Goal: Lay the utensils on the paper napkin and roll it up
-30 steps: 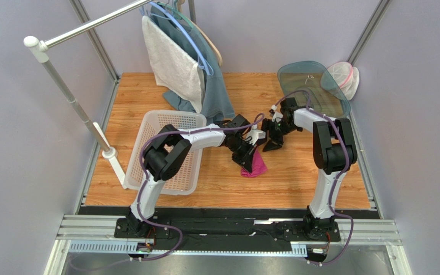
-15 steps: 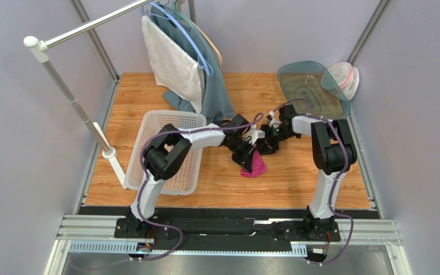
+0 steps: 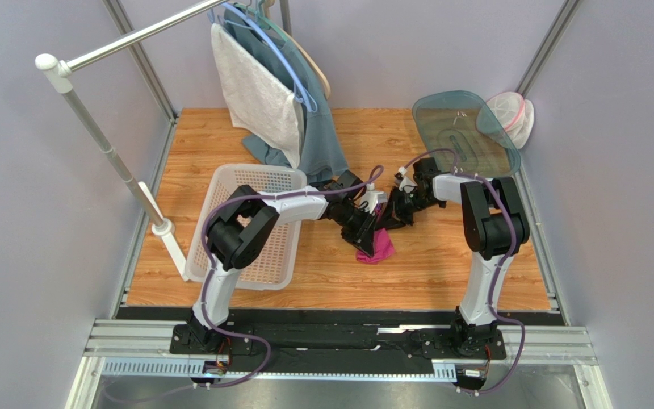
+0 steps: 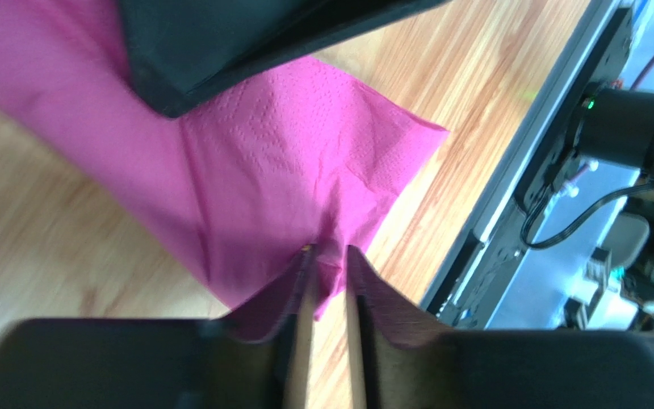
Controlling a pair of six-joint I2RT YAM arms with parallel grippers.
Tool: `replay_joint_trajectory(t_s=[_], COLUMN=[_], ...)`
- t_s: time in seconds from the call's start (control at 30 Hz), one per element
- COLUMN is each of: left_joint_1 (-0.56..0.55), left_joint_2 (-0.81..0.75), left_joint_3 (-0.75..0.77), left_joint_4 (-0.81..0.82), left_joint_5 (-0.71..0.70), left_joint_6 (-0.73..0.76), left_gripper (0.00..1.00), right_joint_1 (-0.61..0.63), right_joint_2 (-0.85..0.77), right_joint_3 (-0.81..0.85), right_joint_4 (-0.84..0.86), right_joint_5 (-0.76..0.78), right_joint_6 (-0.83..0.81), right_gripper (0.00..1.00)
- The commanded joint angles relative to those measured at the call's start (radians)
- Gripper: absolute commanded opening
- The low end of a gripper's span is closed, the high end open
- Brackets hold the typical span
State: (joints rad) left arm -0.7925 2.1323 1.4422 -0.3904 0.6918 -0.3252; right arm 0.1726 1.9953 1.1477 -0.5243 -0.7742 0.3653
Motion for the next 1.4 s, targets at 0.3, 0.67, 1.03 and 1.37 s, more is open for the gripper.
replay_joint_trajectory(t_s=[0.3, 0.67, 1.03, 1.37], left_joint_1=[0.022, 0.027, 0.116, 0.165], left_joint_2=[-0.399, -0.647, -0.730, -0.801], left_joint_3=[-0.029, -0.164, -0.242, -0.361], left_joint_4=[0.082, 0.294, 0.419, 0.548], left_joint_5=[-0.187, -0.371, -0.240, 0.011], left_joint_6=[0.055, 0.129, 0.094, 0.009], left_gripper=[0.54, 0.67, 0.84, 0.91], right_joint_1=[-0.013, -0.022, -0.024, -0.016], right_joint_2=[-0.108, -0.193, -0.305, -0.455], right_joint_3=[-0.009, -0.023, 0.020, 0.122], right_joint_4=[0.073, 0.069, -0.011, -0.132], right_joint_5=[-0.033, -0.079, -0.122, -0.253], right_joint_6=[-0.080, -0.126, -0.209, -0.334], right_gripper=[0.00, 0.00, 0.00, 0.00])
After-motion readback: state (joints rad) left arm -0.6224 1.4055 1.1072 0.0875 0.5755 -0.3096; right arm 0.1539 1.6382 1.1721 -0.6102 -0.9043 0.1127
